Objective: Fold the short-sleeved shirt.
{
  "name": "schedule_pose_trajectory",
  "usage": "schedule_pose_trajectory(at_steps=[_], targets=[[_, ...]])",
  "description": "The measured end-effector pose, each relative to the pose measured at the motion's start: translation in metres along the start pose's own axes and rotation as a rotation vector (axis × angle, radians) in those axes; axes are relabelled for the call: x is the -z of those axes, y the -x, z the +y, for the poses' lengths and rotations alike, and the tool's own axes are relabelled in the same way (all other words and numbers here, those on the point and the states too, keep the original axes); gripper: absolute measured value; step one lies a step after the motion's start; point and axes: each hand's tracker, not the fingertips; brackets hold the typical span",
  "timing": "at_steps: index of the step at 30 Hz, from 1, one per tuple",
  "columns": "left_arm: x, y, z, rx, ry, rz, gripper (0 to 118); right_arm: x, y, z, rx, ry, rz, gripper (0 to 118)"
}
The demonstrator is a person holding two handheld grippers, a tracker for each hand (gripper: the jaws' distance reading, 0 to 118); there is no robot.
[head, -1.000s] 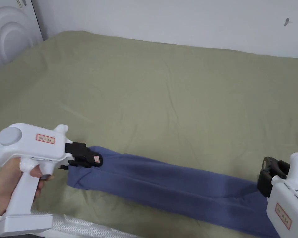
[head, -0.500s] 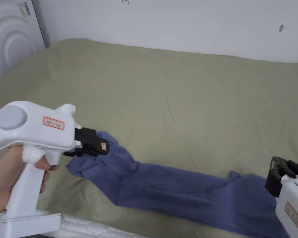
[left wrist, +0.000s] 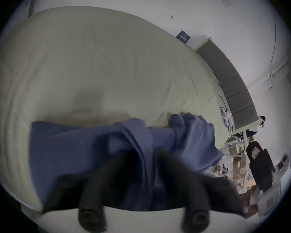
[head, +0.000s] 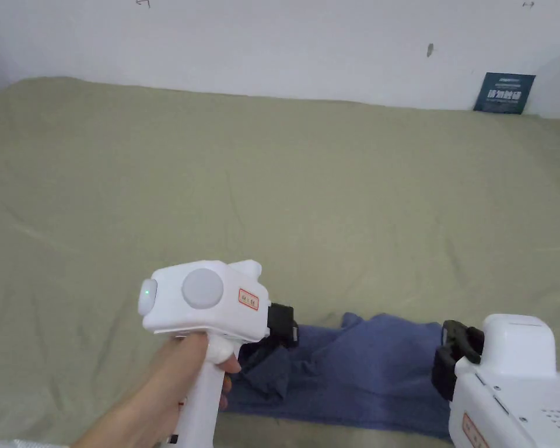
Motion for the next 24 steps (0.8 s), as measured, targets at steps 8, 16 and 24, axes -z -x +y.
schedule_pose_trajectory(at_steps=[8,16,24], targets=[[-0.063,0.020,-0.003,-0.043,-0.105,-0.164,85,0.005,-0.001,-0.002,0.022,0.018,0.006,0],[-0.076,0.059,-0.015,-0.126,-0.127,-0.164,0,0.008,0.006,0.002,0.039,0.012,0.042,0],[0.025,0.022,-0.019,-0.160,0.060,-0.295,0,0.011,0.001,0.000,0.022,0.039,0.046,0]])
